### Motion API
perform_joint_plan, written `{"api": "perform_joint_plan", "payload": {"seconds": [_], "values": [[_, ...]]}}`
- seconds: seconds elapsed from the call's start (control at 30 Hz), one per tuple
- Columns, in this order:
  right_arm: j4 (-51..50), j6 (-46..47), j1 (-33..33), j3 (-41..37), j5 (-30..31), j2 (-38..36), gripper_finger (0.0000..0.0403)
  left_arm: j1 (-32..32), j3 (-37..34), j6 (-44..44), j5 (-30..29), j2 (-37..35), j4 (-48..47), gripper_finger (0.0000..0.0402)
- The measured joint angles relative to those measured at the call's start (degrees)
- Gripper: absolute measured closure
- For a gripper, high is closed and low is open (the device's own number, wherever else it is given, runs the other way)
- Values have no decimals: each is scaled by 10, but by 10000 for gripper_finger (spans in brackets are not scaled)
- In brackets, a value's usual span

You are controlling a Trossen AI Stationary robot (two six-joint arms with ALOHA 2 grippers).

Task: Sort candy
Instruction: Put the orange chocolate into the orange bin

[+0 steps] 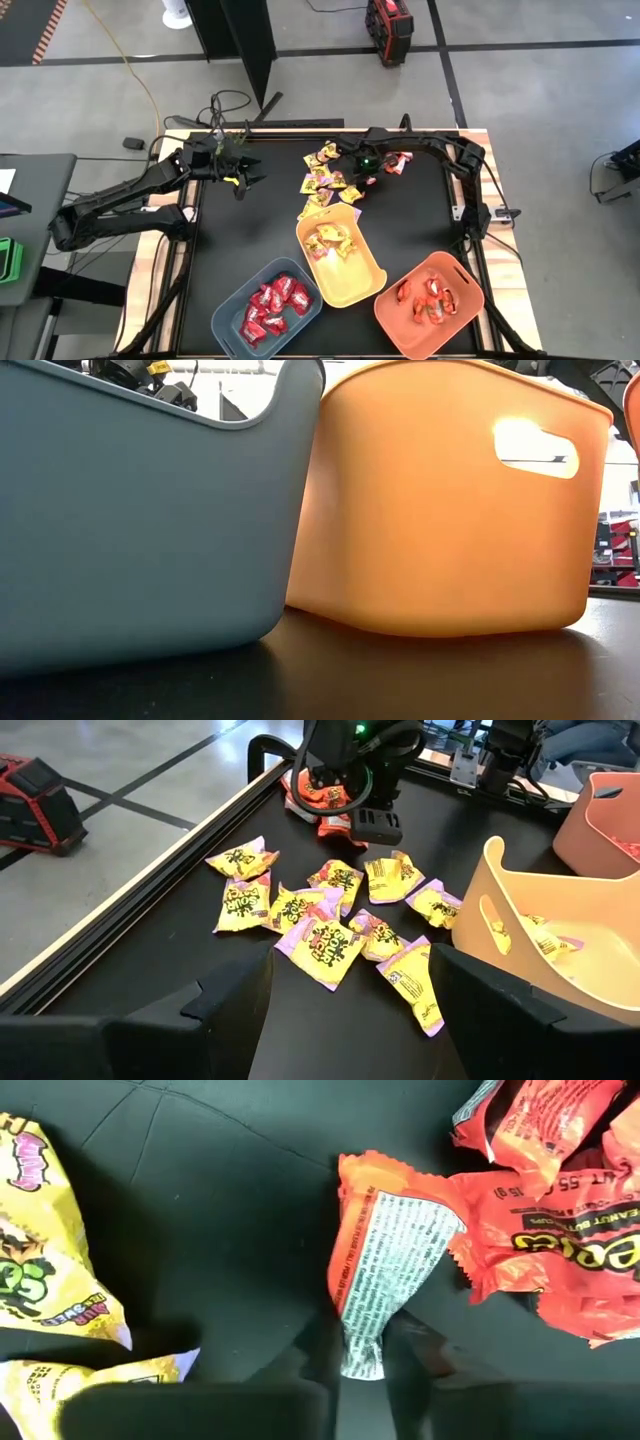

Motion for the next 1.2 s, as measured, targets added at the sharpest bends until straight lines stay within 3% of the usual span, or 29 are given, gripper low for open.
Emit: {"api": "perform_joint_plan", "payload": {"seconds": [0.13, 0.3, 0.47, 0.87, 1.03, 1.2], "values": [[0, -16, 4, 0, 0, 0, 392, 0, 0, 0, 0, 0, 0, 139], [-19, -25, 16, 5, 8, -2, 396, 0, 0, 0, 0, 0, 0, 139], [-81, -26, 45, 42, 71, -17, 398, 0, 0, 0, 0, 0, 0, 139], [-76, -137, 187, 54, 103, -224, 399, 0, 0, 1, 0, 0, 0, 139], [-107, -30, 307, 26, 103, -271, 399, 0, 0, 1, 0, 0, 0, 139], [-195, 202, 477, -3, 102, -283, 399, 0, 0, 1, 0, 0, 11, 139]]}}
